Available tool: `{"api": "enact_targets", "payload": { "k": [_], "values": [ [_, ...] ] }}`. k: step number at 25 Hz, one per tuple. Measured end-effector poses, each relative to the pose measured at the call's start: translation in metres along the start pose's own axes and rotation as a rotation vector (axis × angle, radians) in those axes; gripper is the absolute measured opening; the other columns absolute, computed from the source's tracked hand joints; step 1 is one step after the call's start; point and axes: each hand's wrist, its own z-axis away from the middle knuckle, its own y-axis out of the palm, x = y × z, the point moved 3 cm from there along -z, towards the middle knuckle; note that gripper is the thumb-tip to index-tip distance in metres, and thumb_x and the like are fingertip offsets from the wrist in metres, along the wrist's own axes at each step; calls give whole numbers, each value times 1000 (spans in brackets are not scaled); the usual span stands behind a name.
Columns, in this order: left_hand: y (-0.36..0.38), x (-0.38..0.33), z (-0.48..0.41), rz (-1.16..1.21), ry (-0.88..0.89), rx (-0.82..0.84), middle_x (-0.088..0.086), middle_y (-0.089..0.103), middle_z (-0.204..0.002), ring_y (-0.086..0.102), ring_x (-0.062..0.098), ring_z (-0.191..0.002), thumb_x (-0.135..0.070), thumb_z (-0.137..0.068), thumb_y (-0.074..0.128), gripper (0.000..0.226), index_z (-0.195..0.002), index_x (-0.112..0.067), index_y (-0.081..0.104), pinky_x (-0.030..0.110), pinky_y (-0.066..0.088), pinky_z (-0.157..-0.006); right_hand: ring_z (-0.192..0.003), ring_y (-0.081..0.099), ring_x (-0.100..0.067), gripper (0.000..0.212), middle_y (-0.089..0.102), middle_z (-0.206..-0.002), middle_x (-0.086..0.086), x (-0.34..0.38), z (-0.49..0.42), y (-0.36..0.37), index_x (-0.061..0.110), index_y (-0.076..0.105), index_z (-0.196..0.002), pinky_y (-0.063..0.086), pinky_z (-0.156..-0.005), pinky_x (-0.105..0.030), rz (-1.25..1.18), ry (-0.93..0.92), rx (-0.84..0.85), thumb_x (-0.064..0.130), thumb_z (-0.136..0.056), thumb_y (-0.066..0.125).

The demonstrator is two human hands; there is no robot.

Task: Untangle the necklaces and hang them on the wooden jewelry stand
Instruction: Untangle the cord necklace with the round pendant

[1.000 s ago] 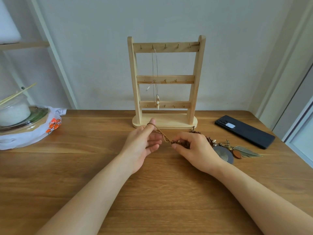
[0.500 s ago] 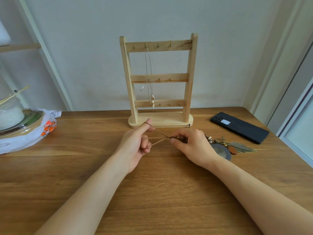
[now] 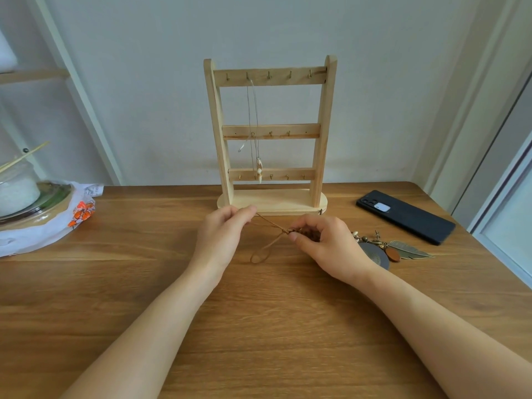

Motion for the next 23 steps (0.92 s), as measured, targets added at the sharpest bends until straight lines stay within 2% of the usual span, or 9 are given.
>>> {"api": "enact_targets", "payload": {
  "k": [3,5,6,8,10,12,15,19,23],
  "values": [
    [4,-3,4,69,79,37,-2,72,-70,66,1,-68,-40,-99,57,43,-73,-10,75,17,47,-65,-68,58,-10,10,65,-73,7,2,1,2,23,75,-101,42,-62,-15,38,-11,-14,26,-93,69],
    [7,-7,4,85,129,128,-4,75,-75,69,4,-72,-30,-100,59,26,-89,-13,76,16,48,-63,-66,57,-14,10,66,-72,4,4,1,2,21,75,-100,44,-62,-22,37,-19,-5,26,-94,68],
    [8,-8,4,90,160,170,-5,76,-83,70,5,-80,-24,-98,62,14,-101,-18,74,19,51,-68,-66,57,-14,10,66,-72,3,4,2,3,21,75,-101,44,-62,-24,35,-20,13,25,-95,67],
    [10,-5,3,42,248,181,-9,73,-108,69,5,-100,-15,-92,69,31,-119,-31,65,25,54,-85,-67,58,-13,12,67,-74,3,5,2,5,21,74,-102,45,-63,-24,46,-34,66,24,-98,64],
    [8,-2,2,-101,369,46,-16,63,-124,61,3,-114,-11,-87,73,38,-117,-33,64,23,51,-95,-73,61,-12,14,70,-79,4,4,2,6,20,74,-105,50,-68,-27,60,-43,100,23,-99,61],
    [3,-5,4,-236,521,-90,-15,62,-116,58,4,-113,-11,-83,76,25,-101,-28,70,18,47,-92,-77,63,-14,15,71,-82,2,3,1,7,20,74,-106,52,-73,-36,74,-45,110,23,-100,60],
    [6,-6,6,-333,603,-18,-17,69,-88,62,3,-93,-17,-81,80,11,-88,-25,77,8,42,-76,-73,61,-15,13,69,-78,4,5,1,8,21,73,-101,52,-70,-39,77,-66,110,23,-100,60],
    [18,-3,12,-430,555,106,-21,73,-83,63,-7,-88,-28,-84,79,8,-92,-30,80,2,42,-71,-80,65,-11,15,72,-86,7,5,2,8,22,73,-107,54,-74,-37,86,-92,116,25,-99,61],
    [17,3,7,-448,444,173,-20,73,-81,65,-9,-77,-25,-84,80,11,-94,-30,80,8,48,-70,-83,65,-7,14,71,-87,12,4,2,8,26,73,-107,54,-76,-36,96,-78,99,26,-98,62]
  ]
}}
